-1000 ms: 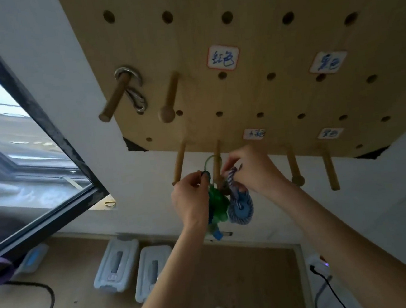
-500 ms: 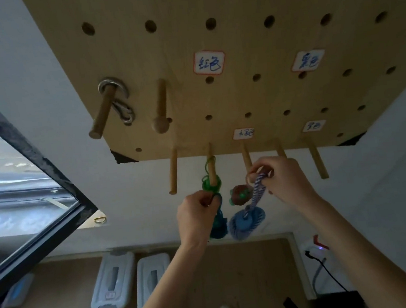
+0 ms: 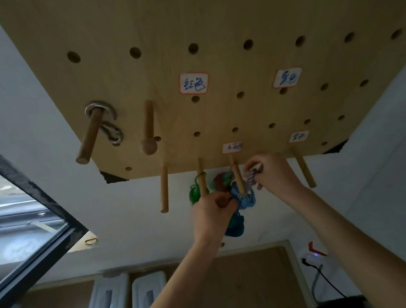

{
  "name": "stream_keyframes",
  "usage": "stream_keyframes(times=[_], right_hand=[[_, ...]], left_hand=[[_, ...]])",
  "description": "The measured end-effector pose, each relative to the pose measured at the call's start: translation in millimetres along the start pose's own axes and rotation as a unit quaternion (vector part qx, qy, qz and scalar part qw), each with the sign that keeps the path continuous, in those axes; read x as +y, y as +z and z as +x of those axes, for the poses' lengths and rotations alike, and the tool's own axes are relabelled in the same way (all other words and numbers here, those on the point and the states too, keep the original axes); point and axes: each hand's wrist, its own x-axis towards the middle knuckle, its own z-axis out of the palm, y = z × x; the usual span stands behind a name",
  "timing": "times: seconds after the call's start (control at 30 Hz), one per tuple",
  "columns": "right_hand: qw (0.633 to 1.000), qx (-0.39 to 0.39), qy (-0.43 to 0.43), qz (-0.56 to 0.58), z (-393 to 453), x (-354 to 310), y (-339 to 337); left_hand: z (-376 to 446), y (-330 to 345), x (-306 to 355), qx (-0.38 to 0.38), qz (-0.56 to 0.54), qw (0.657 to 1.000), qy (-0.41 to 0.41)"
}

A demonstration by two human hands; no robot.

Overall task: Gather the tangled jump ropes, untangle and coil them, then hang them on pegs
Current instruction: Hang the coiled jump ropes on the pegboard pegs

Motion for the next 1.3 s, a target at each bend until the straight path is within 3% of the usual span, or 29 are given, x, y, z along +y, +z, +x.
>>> stream_keyframes(times=[0.37, 0.5, 0.67, 0.73, 0.83, 1.0, 1.1, 1.17, 1.3], right_hand=[[0.981, -0.156, 0.100, -0.054, -40, 14, -24], [0.979, -0.143, 0.126, -0.077, -43, 26, -38], [0.984, -0.061, 0.138, -0.097, -28, 37, -39], [0.982, -0.083, 0.155, -0.075, -16, 36, -38], [0.970, -0.139, 0.198, 0.009, -6, 31, -43], [0.949, -0.222, 0.221, 0.046, 9, 27, -65], [0.946, -0.180, 0.226, 0.144, 21, 36, -63], [0.949, -0.138, 0.211, 0.187, 26, 37, -55], [0.976, -0.030, 0.155, 0.152, 4, 55, -56]], left_hand=[[-10, 2, 0, -0.082, 0.017, 0.994, 0.065], [-9, 12, 12, -0.110, 0.027, 0.990, 0.078], [-2, 23, 24, -0.144, 0.030, 0.986, 0.079], [-1, 28, 27, -0.138, 0.053, 0.986, 0.078], [0, 40, 34, -0.135, 0.043, 0.989, 0.038], [5, 64, 50, -0.078, -0.073, 0.989, -0.103], [2, 68, 46, -0.071, -0.007, 0.995, -0.070], [2, 67, 42, -0.100, -0.023, 0.992, -0.079], [6, 66, 47, -0.143, -0.097, 0.978, -0.119]])
